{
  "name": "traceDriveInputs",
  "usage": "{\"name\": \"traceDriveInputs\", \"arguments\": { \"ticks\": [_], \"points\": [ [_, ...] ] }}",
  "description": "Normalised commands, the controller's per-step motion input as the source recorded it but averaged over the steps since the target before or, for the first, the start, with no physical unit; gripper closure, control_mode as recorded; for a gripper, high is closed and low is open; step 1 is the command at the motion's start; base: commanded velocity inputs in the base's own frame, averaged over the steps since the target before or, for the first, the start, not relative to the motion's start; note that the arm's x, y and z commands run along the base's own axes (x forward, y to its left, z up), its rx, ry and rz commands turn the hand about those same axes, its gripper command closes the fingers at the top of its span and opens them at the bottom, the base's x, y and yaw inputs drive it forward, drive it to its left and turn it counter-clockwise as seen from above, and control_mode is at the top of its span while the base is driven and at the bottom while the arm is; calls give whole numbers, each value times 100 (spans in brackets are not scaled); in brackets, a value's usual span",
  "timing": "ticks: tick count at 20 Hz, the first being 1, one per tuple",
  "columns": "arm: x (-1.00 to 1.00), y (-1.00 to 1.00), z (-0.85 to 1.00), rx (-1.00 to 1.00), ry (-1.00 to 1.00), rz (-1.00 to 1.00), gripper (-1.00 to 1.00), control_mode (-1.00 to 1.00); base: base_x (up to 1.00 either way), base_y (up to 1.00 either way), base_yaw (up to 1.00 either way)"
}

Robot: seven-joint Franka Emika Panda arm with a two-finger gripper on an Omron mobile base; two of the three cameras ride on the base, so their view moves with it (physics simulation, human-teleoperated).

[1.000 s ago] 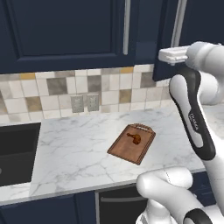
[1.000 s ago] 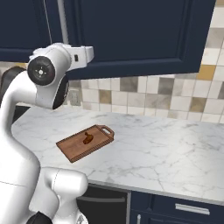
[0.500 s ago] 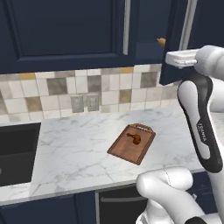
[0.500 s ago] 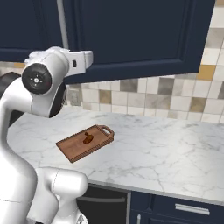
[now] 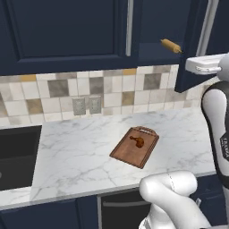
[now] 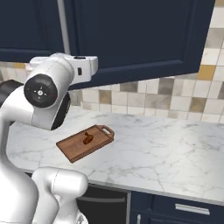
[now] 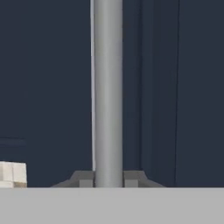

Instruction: Open the cabinet, retrieve the rolling pin, and place it next to the meat on the cutting board to prepare for tenderizing.

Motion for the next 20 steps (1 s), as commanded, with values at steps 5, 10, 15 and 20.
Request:
{"name": "traceDriveInputs", "arguments": {
  "ticks": [5, 10, 15, 20],
  "points": [
    [-21, -58, -30, 2, 2, 7, 100, -100, 0, 0, 0],
    [-11, -29, -34, 4, 0, 6, -100, -100, 0, 0, 0],
    [0, -2, -2, 0, 1, 1, -100, -100, 0, 0, 0],
    [-34, -7, -1, -1, -8, 3, -100, -100, 0, 0, 0]
  ]
}}
